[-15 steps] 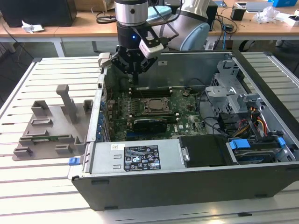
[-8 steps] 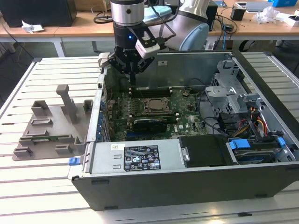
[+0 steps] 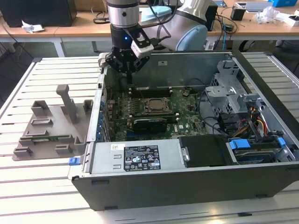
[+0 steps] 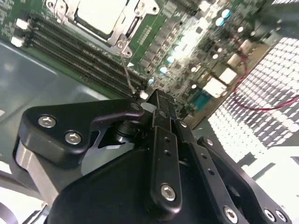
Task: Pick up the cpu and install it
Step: 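Install the first cpu locking lever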
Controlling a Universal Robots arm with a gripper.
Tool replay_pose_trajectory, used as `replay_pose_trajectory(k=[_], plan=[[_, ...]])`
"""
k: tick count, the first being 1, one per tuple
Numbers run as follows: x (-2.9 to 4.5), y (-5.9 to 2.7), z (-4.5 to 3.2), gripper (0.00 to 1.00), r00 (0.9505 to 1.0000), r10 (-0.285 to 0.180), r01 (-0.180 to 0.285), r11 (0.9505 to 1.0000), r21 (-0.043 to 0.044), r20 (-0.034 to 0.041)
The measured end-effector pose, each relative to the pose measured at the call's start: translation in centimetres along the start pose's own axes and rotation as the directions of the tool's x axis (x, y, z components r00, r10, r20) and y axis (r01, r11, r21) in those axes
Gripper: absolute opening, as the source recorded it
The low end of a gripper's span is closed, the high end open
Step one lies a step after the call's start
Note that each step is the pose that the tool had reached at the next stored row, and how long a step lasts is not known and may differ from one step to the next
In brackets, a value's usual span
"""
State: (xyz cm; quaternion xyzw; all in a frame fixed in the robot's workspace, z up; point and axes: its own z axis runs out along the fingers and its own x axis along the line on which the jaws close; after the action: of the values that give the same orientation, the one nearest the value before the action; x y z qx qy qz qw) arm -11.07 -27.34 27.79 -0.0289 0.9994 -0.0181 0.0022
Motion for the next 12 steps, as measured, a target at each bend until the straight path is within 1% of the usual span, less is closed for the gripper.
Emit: replay_pose_trajectory(k=[4,5,8,12], plan=[[-0.29,0.44,0.73,0.11,1.0000,0.000,0.000,1.0000,-0.0001,0.0001],[-0.58,0.43,0.92,0.11,1.0000,0.000,0.000,1.0000,0.0000,-0.0001],[-1.52,0.38,1.03,0.11,1.0000,0.000,0.000,1.0000,0.0000,-0.0006],[-3.30,0.28,1.10,0.11,1.0000,0.000,0.000,1.0000,-0.0002,-0.0041]])
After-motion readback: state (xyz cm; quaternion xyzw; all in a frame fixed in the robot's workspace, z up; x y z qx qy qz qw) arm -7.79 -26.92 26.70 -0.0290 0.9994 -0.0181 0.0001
